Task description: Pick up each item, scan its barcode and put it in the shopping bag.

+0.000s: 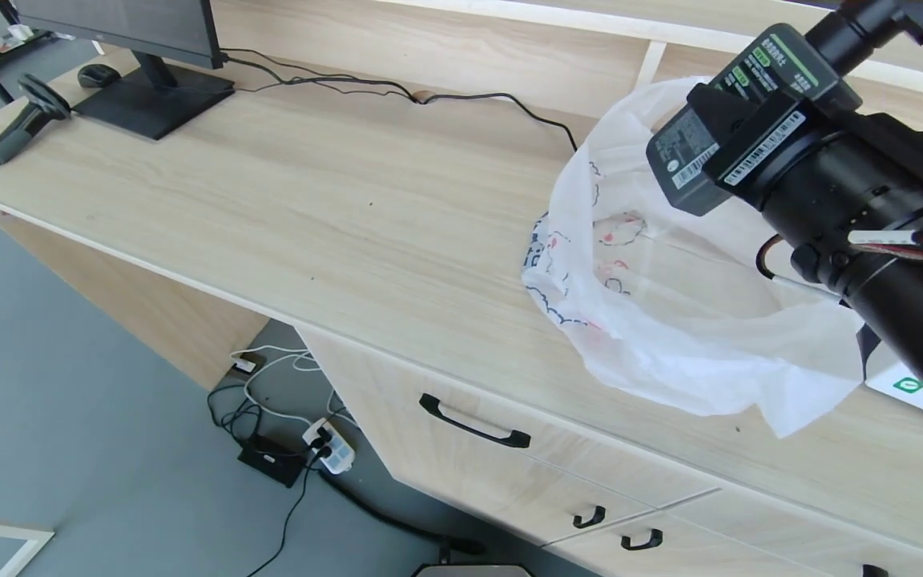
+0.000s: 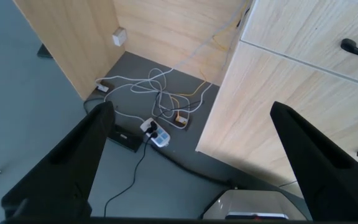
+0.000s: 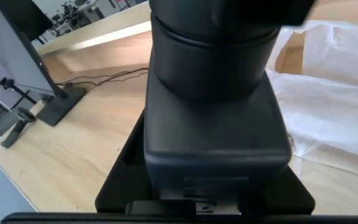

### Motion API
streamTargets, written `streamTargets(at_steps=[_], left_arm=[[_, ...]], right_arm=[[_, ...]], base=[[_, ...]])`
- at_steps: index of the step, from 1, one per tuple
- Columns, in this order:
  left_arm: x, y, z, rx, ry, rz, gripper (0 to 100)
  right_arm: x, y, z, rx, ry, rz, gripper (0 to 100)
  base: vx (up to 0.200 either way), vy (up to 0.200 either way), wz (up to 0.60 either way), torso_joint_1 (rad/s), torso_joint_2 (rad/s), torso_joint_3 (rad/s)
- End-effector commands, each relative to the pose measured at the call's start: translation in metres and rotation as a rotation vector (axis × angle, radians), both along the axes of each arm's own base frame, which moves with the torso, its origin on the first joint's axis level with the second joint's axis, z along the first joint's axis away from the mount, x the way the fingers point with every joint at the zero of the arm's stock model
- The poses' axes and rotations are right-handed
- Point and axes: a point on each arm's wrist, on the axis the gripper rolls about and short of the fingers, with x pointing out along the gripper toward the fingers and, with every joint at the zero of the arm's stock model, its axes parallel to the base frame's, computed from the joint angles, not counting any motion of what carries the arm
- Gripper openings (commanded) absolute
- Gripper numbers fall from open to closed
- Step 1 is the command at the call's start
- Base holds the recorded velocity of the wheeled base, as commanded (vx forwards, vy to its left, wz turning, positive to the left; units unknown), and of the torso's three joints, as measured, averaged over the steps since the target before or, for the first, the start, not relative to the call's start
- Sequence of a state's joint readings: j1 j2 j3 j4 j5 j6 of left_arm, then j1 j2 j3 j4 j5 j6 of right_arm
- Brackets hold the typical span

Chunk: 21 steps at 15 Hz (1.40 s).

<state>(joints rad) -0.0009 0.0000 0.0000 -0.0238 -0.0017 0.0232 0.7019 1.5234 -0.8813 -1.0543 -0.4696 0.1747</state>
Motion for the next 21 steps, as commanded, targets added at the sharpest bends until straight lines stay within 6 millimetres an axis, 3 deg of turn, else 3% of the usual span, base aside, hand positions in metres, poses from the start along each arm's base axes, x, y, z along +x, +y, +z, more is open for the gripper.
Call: streamTargets(at_steps=[1,3,6,9,20,21], left_arm=[[0.0,0.0,0.0,0.0,0.001,-0.001,100],[0.0,0.0,0.0,0.0,-0.001,-0.001,100],[0.0,0.0,0.0,0.0,-0.001,-0.001,100],[0.0,0.0,0.0,0.0,0.001,-0.001,100],[0.0,0.0,0.0,0.0,0.001,-0.001,100],[0.0,0.0,0.0,0.0,0.001,-0.001,100]], right_arm=[[0.018,-0.012,-0.017,-0.054,0.062,-0.003,0],[0.022,-0.013,-0.019,0.009,0.101,0.102,0],[0.052,-0.04,-0.027,-0.004,0.161,0.06,0],[0.075,-0.039,-0.03,0.002,0.18,0.048,0],[0.075,-0.043,-0.066,-0.022,0.307,0.008,0],[0.073,-0.044,-0.072,-0.046,0.321,0.005,100]], base=[[0.0,0.0,0.0,0.0,0.0,0.0],[0.0,0.0,0.0,0.0,0.0,0.0],[0.0,0.0,0.0,0.0,0.0,0.0],[0.0,0.0,0.0,0.0,0.0,0.0],[0.0,0.0,0.0,0.0,0.0,0.0],[0.0,0.0,0.0,0.0,0.0,0.0]])
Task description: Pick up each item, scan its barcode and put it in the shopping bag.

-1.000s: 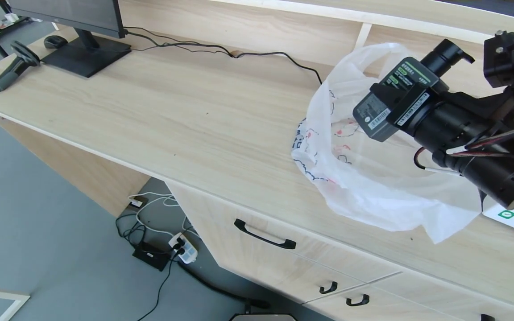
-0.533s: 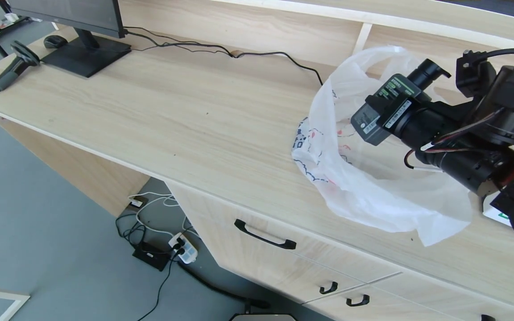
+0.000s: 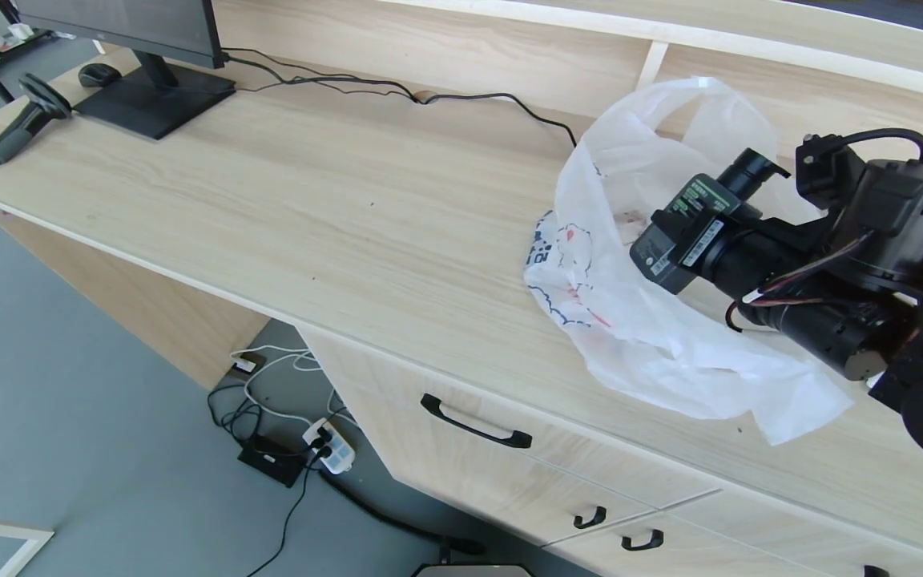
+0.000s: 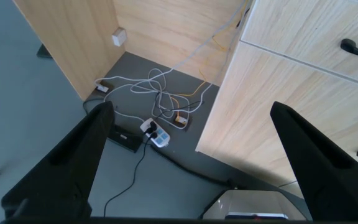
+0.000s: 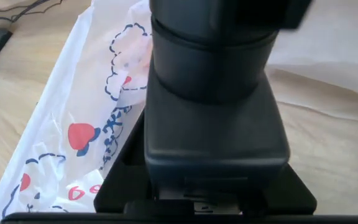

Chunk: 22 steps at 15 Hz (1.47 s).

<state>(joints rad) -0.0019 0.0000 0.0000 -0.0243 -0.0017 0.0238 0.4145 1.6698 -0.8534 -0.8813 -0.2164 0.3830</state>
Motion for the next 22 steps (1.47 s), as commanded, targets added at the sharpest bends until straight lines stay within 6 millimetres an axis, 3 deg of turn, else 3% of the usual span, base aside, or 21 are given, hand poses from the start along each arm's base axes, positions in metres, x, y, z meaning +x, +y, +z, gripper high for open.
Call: streamTargets(at_steps=[1,9,14,19,22], left_arm=[[0.0,0.0,0.0,-0.001,0.001,0.001,100],[0.0,0.0,0.0,-0.001,0.001,0.001,100],[0.0,0.0,0.0,0.001,0.001,0.001,100],[0.0,0.0,0.0,0.001,0.001,0.001,100],[0.0,0.0,0.0,0.001,0.001,0.001,100]], right_arm=[[-0.003,-0.001,-0.009,-0.025,0.017,0.0,100],[0.002,-0.006,-0.002,-0.096,-0.069,-0.021,100],[0.027,-0.019,0.024,-0.093,-0.196,-0.093,100],[0.031,-0.018,0.043,-0.101,-0.269,-0.074,100],[0.032,-0.025,0.064,-0.118,-0.346,-0.097,100]], base=[[0.0,0.0,0.0,0.0,0.0,0.0],[0.0,0.0,0.0,0.0,0.0,0.0],[0.0,0.0,0.0,0.0,0.0,0.0],[0.0,0.0,0.0,0.0,0.0,0.0],[0.0,0.0,0.0,0.0,0.0,0.0]])
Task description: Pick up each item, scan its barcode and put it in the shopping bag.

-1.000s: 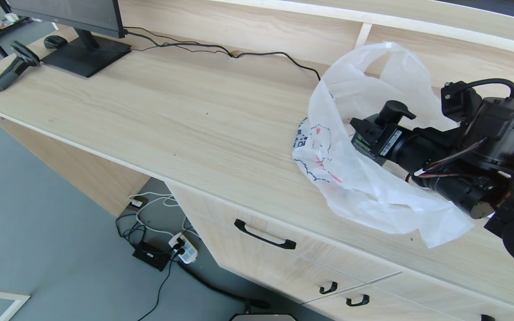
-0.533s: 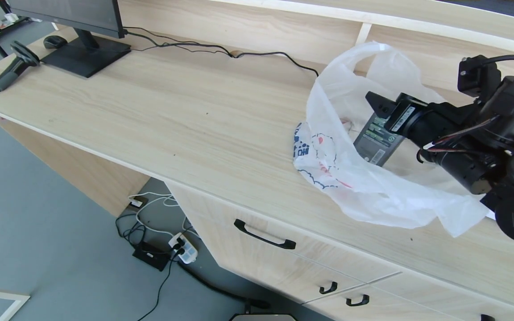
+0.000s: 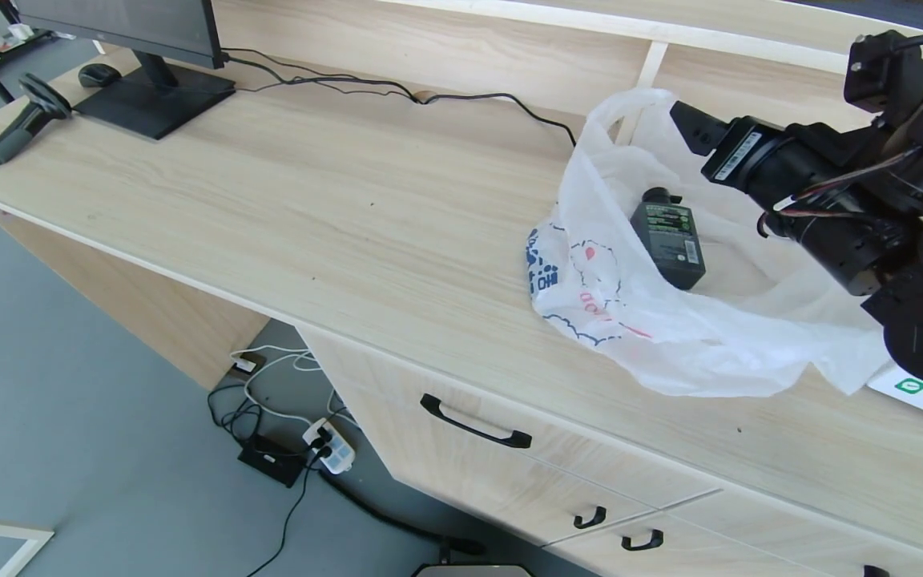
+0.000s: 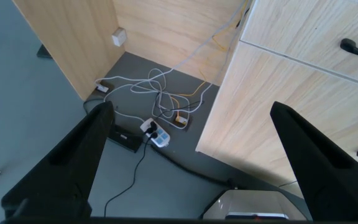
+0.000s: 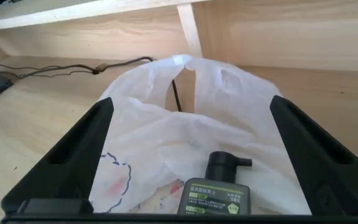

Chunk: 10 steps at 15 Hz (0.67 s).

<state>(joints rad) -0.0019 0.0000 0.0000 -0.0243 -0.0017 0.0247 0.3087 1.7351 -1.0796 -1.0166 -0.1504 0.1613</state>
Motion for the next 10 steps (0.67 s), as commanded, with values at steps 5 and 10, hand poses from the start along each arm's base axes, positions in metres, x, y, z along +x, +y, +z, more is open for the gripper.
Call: streamTargets(at_steps=[5,10], left_arm=[[0.0,0.0,0.0,-0.002,0.001,0.001,100],[0.0,0.0,0.0,0.001,0.003,0.001,100]], right_arm=[[-0.028,-0.014,0.029,-0.098,-0.144,-0.053,100],[-0.07,-0.023,0.004,-0.312,-0.143,0.103,100]], base=[[0.0,0.0,0.0,0.0,0.0,0.0],[0.0,0.0,0.0,0.0,0.0,0.0]])
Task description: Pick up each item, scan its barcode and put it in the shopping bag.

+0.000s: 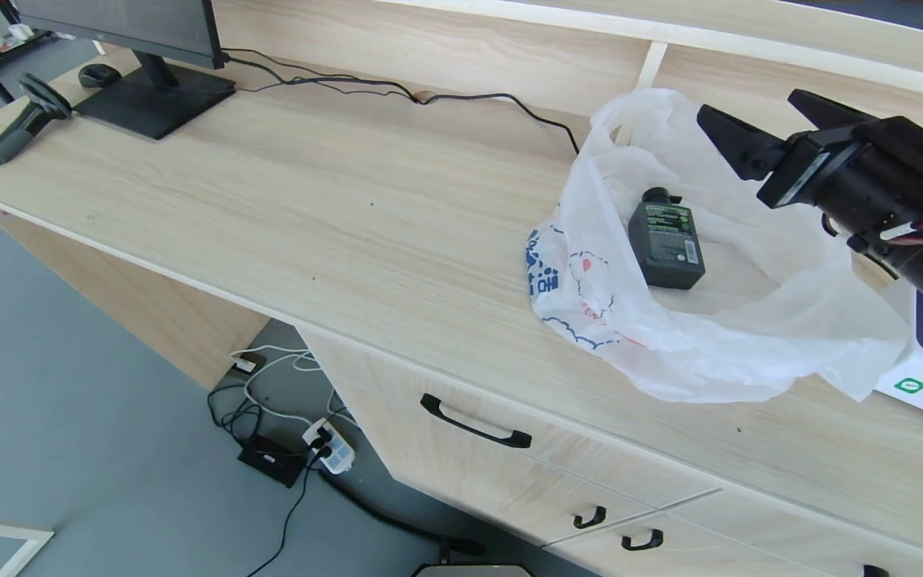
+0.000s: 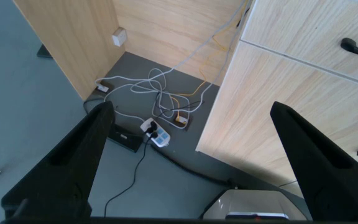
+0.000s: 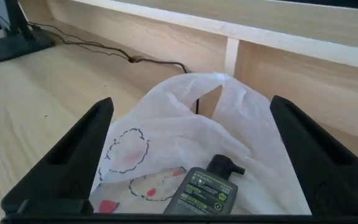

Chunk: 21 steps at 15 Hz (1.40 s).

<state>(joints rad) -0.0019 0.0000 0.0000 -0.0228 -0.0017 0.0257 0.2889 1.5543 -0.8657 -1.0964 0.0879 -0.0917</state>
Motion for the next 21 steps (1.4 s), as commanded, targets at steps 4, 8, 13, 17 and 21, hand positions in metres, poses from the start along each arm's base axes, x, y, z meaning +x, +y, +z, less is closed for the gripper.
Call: streamTargets(at_steps=[4,8,13,17,21], left_arm=[[0.0,0.0,0.0,0.0,0.003,0.001,100],[0.0,0.0,0.0,-0.001,0.003,0.001,100],[0.0,0.0,0.0,0.003,0.003,-0.001,100],[0.0,0.0,0.0,0.002,0.006,0.001,100],[0.0,0.0,-0.001,0.011,0.006,-0.001,100]], right_arm=[[-0.016,-0.008,-0.008,-0.019,0.005,-0.011,100],[-0.016,-0.01,-0.009,-0.017,0.001,-0.018,100],[-0.02,-0.01,-0.006,-0.014,-0.011,-0.02,100],[-0.026,-0.014,-0.014,0.093,0.052,-0.076,100],[-0.025,-0.02,-0.013,0.115,0.053,-0.121,100]], base=[[0.0,0.0,-0.3,0.001,0.0,0.0],[0.0,0.0,-0.6,0.005,0.0,0.001],[0.0,0.0,-0.48,0.002,0.0,0.001],[0.0,0.0,0.0,0.0,0.0,0.0],[0.0,0.0,0.0,0.0,0.0,0.0]])
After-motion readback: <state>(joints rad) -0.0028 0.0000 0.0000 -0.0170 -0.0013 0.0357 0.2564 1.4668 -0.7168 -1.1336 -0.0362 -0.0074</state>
